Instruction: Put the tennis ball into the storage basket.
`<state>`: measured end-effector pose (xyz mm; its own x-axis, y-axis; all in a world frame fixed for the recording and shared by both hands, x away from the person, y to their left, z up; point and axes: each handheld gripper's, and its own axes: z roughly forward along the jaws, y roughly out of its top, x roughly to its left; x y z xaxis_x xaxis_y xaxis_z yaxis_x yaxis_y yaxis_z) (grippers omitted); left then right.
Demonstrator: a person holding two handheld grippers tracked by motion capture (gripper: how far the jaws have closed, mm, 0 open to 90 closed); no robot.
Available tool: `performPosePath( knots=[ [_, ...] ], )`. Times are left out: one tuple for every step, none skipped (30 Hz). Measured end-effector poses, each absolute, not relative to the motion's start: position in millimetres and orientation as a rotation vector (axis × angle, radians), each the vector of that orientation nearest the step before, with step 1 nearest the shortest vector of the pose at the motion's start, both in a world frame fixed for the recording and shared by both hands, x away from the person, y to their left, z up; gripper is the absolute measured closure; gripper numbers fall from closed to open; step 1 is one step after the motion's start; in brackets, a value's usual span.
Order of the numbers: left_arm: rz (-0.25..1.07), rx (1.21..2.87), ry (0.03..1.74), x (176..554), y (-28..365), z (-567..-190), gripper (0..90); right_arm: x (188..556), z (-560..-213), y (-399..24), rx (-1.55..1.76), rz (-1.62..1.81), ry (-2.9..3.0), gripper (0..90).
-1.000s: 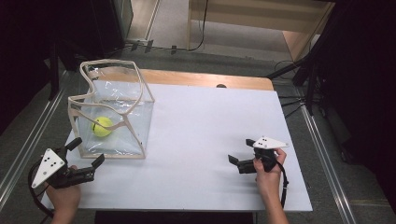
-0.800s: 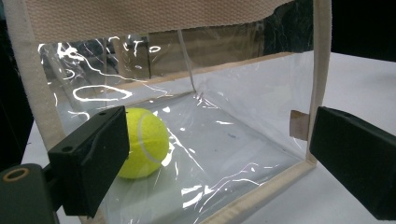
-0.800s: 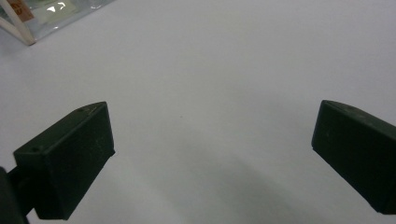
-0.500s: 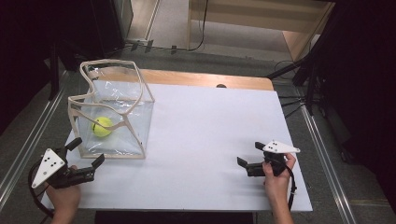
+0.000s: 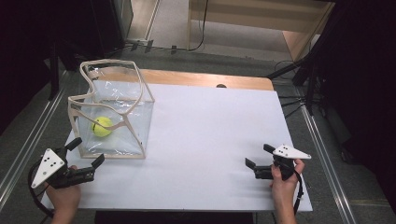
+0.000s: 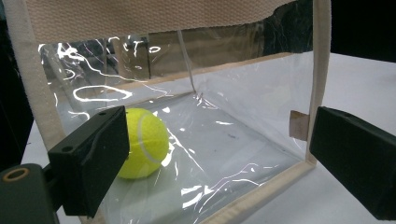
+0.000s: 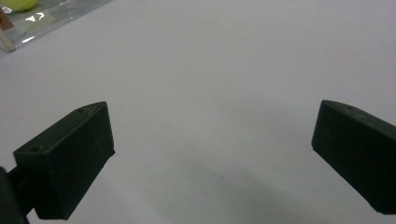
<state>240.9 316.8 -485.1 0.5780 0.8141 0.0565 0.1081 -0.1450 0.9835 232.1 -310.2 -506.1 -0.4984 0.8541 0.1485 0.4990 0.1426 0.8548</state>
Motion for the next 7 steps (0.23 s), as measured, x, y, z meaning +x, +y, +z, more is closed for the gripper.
performPosePath(
  knots=[
    [0.741, 1.623, 0.788, 241.0, 316.8, -485.1, 5.3, 231.3, -506.3, -311.7, 1.295, 1.306, 2.048, 0.0],
    [0.741, 1.625, 0.787, 241.0, 316.9, -485.1, 5.4, 230.0, -506.1, -312.7, 1.308, 1.31, 2.035, 0.0],
    [0.741, 1.624, 0.787, 241.0, 316.8, -485.1, 5.3, 229.1, -506.0, -314.1, 1.308, 1.326, 2.023, 0.0],
    [0.74, 1.621, 0.788, 240.9, 316.8, -485.1, 5.3, 228.5, -506.1, -315.6, 1.301, 1.329, 2.017, 0.0],
    [0.741, 1.622, 0.788, 241.0, 317.1, -485.0, 5.4, 227.6, -506.0, -316.7, 1.31, 1.328, 2.014, 0.0],
    [0.741, 1.621, 0.788, 241.1, 317.2, -485.0, 5.3, 227.3, -506.6, -318.0, 1.306, 1.326, 2.009, 0.0],
    [0.738, 1.621, 0.789, 241.2, 317.3, -485.0, 5.4, 226.8, -507.2, -318.9, 1.313, 1.329, 2.008, 0.0]
  ],
)
